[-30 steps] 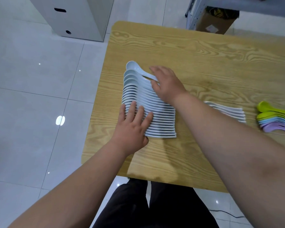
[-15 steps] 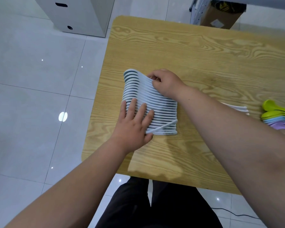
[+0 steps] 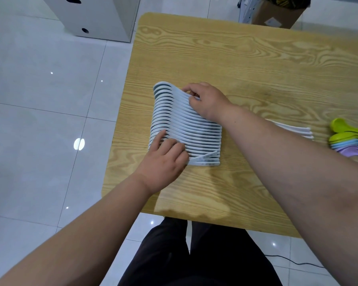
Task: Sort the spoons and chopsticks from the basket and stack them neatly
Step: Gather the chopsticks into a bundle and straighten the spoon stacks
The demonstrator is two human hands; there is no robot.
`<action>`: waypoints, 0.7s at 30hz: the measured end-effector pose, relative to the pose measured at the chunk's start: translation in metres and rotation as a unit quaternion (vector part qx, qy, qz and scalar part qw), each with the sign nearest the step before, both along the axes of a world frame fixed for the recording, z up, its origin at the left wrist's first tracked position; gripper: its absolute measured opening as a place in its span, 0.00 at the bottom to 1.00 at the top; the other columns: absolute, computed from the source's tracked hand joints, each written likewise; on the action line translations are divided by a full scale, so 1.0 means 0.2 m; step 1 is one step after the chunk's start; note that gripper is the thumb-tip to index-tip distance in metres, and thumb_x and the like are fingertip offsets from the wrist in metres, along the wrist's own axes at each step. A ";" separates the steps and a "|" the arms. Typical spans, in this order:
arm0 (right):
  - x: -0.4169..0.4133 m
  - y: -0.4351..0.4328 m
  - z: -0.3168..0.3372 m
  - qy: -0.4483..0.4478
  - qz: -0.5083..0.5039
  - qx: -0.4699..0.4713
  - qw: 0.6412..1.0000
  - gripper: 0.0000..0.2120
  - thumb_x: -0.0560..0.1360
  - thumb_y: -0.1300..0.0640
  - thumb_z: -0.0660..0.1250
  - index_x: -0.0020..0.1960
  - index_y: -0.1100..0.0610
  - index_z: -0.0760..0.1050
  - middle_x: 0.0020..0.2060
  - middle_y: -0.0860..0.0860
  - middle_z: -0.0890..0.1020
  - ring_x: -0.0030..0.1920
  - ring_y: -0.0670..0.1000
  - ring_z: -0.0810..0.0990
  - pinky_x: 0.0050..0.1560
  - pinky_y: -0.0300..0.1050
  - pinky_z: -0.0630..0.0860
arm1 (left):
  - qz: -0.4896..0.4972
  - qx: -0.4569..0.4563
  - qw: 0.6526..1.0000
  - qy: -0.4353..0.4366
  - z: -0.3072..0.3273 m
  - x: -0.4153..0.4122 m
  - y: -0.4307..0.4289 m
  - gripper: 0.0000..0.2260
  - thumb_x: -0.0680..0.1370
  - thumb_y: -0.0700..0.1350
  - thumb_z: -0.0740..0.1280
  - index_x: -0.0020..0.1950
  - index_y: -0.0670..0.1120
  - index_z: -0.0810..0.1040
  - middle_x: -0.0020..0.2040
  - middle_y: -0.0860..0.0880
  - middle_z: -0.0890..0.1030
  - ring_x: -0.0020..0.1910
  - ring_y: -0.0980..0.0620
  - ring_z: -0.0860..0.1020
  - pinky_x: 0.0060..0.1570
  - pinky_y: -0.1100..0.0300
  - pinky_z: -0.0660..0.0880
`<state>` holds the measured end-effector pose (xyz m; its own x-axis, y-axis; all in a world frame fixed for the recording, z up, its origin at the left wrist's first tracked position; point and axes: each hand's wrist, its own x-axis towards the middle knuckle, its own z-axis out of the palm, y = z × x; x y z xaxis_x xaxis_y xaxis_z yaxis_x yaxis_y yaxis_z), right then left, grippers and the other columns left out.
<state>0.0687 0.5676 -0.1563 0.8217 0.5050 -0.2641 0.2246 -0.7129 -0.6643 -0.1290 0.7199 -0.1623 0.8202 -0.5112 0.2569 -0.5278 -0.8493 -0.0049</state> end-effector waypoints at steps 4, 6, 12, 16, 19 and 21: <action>0.00 0.00 -0.01 -0.002 -0.003 0.000 1.000 0.17 0.80 0.56 0.60 0.67 0.46 0.76 0.54 0.47 0.73 0.54 0.46 0.72 0.58 0.40 0.67 | -0.011 -0.027 1.000 0.008 0.00 0.00 -0.03 0.09 0.72 0.37 0.71 0.44 0.47 0.73 0.39 0.49 0.75 0.39 0.45 0.74 0.50 0.50 0.72; 0.00 0.00 -0.01 -0.003 -0.004 -0.003 1.000 0.17 0.80 0.56 0.60 0.67 0.46 0.75 0.54 0.47 0.73 0.54 0.47 0.72 0.58 0.40 0.67 | -0.039 -0.039 0.997 0.048 -0.01 0.00 -0.03 0.13 0.71 0.37 0.73 0.48 0.47 0.72 0.40 0.49 0.76 0.39 0.46 0.74 0.44 0.52 0.70; 0.00 0.01 -0.01 -0.001 -0.004 -0.003 1.000 0.17 0.80 0.56 0.59 0.67 0.46 0.75 0.55 0.48 0.75 0.55 0.48 0.72 0.57 0.40 0.67 | -0.070 -0.054 0.992 0.095 -0.04 0.00 -0.03 0.12 0.71 0.35 0.74 0.51 0.46 0.79 0.42 0.48 0.76 0.40 0.46 0.74 0.42 0.53 0.71; -0.01 0.01 -0.01 -0.006 -0.004 -0.005 1.000 0.17 0.80 0.56 0.60 0.67 0.47 0.75 0.57 0.50 0.76 0.56 0.49 0.73 0.59 0.41 0.68 | -0.083 -0.057 0.990 0.102 -0.06 -0.02 -0.03 0.11 0.73 0.36 0.74 0.53 0.45 0.80 0.44 0.48 0.75 0.42 0.47 0.72 0.42 0.55 0.69; -0.01 0.01 -0.01 -0.004 -0.006 -0.007 1.000 0.17 0.79 0.56 0.60 0.66 0.47 0.75 0.57 0.50 0.77 0.57 0.50 0.73 0.60 0.43 0.69 | -0.089 -0.053 0.988 0.112 -0.04 -0.03 -0.02 0.14 0.73 0.36 0.73 0.57 0.46 0.80 0.46 0.48 0.76 0.44 0.47 0.74 0.43 0.54 0.71; -0.01 0.01 0.00 -0.002 -0.005 -0.008 1.000 0.17 0.79 0.56 0.60 0.66 0.47 0.75 0.57 0.50 0.77 0.57 0.50 0.73 0.58 0.43 0.69 | -0.093 -0.051 0.988 0.114 -0.02 -0.04 -0.02 0.15 0.73 0.36 0.73 0.58 0.46 0.80 0.46 0.48 0.77 0.44 0.47 0.75 0.44 0.54 0.72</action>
